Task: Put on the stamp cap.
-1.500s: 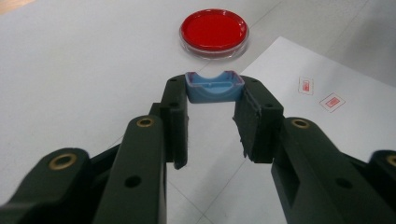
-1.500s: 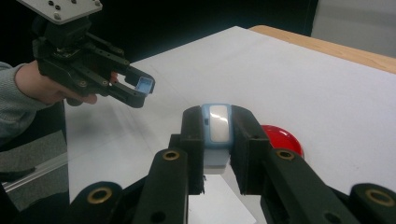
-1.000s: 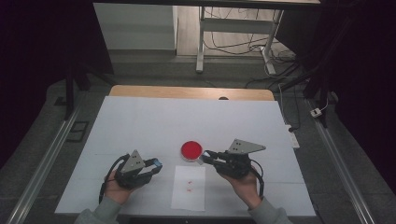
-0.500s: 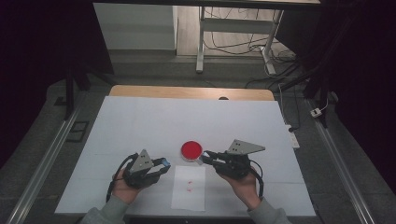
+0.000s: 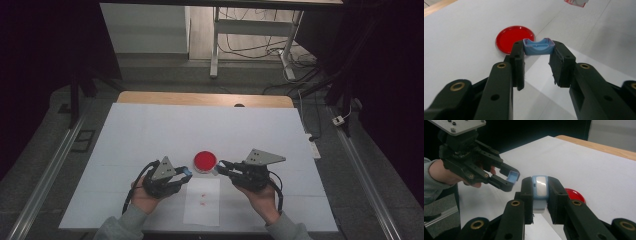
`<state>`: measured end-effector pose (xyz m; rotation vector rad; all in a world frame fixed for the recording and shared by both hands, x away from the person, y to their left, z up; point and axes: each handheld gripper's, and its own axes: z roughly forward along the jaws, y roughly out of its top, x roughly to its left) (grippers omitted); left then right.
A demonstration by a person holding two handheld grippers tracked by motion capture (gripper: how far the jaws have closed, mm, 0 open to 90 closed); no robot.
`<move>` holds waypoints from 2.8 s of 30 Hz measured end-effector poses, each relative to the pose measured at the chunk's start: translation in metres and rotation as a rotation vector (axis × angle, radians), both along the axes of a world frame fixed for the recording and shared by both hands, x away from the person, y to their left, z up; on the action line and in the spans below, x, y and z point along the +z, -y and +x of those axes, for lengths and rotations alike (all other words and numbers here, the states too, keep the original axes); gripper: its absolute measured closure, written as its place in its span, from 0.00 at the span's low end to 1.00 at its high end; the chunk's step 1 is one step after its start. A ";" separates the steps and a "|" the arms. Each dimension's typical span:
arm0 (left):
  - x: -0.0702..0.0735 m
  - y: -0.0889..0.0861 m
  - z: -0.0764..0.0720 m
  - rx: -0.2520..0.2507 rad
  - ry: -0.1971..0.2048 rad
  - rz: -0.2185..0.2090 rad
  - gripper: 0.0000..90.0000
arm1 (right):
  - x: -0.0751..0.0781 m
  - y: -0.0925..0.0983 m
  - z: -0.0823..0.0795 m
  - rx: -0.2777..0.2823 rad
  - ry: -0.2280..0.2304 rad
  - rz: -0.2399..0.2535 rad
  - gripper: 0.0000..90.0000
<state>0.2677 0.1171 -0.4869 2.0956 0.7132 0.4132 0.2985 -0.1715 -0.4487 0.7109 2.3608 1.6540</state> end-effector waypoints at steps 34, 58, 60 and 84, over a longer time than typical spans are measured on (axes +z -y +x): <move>-0.019 0.051 0.005 -0.085 -0.012 0.027 0.72 | -0.006 -0.002 0.001 -0.008 -0.024 0.007 0.83; -0.018 0.055 0.004 -0.073 0.020 0.031 0.72 | -0.013 -0.017 -0.005 -0.041 -0.056 -0.020 0.83; -0.018 0.055 0.003 -0.071 0.022 0.031 0.72 | -0.014 -0.017 -0.005 -0.045 -0.061 -0.020 0.83; -0.019 0.057 0.002 -0.050 0.051 0.045 0.72 | -0.016 -0.016 -0.004 -0.090 -0.111 0.008 0.83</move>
